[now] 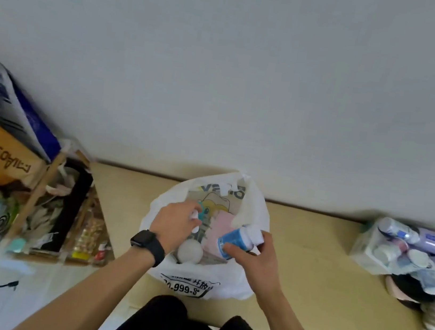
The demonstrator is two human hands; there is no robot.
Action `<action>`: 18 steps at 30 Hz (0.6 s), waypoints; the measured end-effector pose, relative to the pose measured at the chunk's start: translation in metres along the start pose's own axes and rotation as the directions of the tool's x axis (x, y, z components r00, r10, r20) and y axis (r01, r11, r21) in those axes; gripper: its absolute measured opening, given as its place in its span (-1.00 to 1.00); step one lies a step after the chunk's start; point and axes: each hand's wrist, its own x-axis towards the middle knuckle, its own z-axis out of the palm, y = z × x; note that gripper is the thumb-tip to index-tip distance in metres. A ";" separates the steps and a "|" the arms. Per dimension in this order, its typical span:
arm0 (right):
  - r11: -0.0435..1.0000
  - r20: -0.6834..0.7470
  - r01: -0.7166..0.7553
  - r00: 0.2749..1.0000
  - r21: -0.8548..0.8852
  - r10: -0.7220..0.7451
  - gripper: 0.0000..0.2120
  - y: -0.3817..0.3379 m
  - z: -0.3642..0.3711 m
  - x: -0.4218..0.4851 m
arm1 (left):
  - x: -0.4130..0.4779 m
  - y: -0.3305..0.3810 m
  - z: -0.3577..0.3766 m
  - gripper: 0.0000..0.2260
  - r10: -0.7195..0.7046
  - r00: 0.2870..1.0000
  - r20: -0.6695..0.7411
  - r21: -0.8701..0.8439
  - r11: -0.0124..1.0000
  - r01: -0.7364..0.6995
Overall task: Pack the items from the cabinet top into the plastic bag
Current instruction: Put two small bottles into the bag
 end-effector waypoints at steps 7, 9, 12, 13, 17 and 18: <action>0.921 -0.054 0.024 0.997 -0.389 -0.049 -0.46 0.025 0.031 0.003 | 0.024 0.008 0.040 -0.87 0.211 0.937 0.280 0.449 0.834 -0.322; 0.883 -0.074 0.035 0.994 -0.467 -0.079 -0.44 0.034 0.029 0.004 | 0.028 0.003 0.046 -0.85 0.163 0.943 0.290 0.453 0.845 -0.285; 0.798 -0.041 0.082 0.990 -0.597 -0.132 -0.43 0.045 0.024 0.008 | 0.026 -0.007 0.046 -0.82 0.174 0.936 0.306 0.433 0.850 -0.299; 0.767 -0.016 0.102 0.989 -0.633 -0.144 -0.43 0.047 0.024 0.011 | 0.023 -0.010 0.042 -0.79 0.199 0.932 0.302 0.439 0.839 -0.321; 0.639 0.089 0.143 0.989 -0.756 -0.116 -0.44 0.045 0.033 0.029 | 0.008 -0.030 0.021 -0.63 0.425 0.904 0.036 0.564 0.738 -0.370; 0.603 0.118 0.161 0.987 -0.781 -0.110 -0.45 0.044 0.037 0.036 | 0.002 -0.036 0.018 -0.56 0.392 0.919 -0.049 0.561 0.771 -0.300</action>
